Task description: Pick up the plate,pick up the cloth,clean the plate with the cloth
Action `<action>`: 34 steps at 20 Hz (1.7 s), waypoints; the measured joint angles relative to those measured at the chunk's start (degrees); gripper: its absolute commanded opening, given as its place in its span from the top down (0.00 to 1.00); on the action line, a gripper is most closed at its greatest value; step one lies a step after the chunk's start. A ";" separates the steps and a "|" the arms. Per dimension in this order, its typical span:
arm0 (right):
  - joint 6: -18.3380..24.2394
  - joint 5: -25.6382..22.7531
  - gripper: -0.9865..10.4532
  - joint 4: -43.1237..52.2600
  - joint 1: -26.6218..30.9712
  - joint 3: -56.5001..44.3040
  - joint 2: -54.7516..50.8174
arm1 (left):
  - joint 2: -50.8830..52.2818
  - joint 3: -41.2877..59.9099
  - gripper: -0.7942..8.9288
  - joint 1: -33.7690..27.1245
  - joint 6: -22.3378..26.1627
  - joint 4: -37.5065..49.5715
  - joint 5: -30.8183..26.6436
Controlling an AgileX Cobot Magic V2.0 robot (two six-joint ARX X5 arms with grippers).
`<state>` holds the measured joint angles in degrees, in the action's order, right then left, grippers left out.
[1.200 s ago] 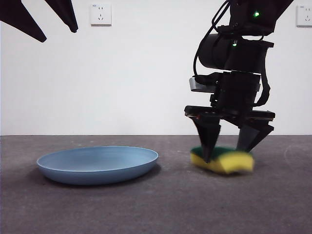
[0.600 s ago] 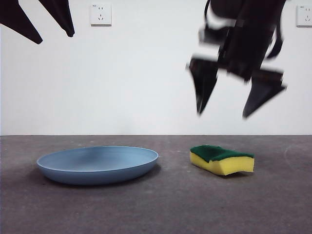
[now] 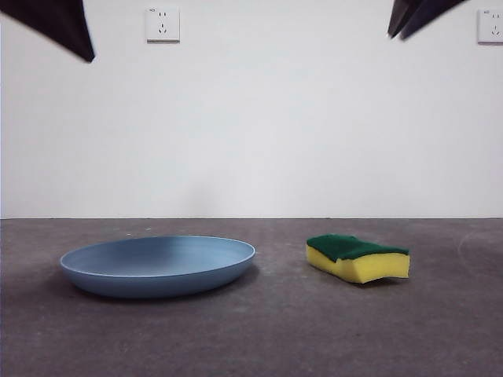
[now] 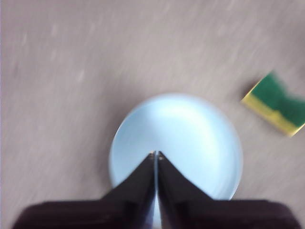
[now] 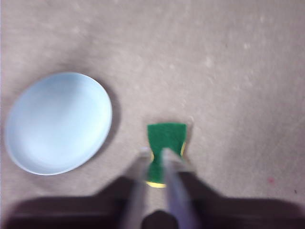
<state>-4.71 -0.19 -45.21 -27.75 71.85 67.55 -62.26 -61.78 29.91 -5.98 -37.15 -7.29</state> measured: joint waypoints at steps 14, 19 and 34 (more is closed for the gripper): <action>-1.55 -11.98 0.92 22.51 -6.43 -36.50 -29.22 | 27.43 30.12 0.93 5.88 1.01 22.40 -7.43; -2.21 -12.00 0.91 22.93 -6.38 -37.90 -30.40 | 32.02 33.27 0.92 5.88 1.03 24.44 -7.45; -2.38 -12.00 0.91 22.93 -6.38 -37.90 -30.40 | 36.85 33.29 0.92 0.96 6.51 22.80 -8.22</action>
<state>-7.09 -12.19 -22.28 -34.13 33.95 37.15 -25.41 -28.49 30.87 0.54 -14.35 -15.51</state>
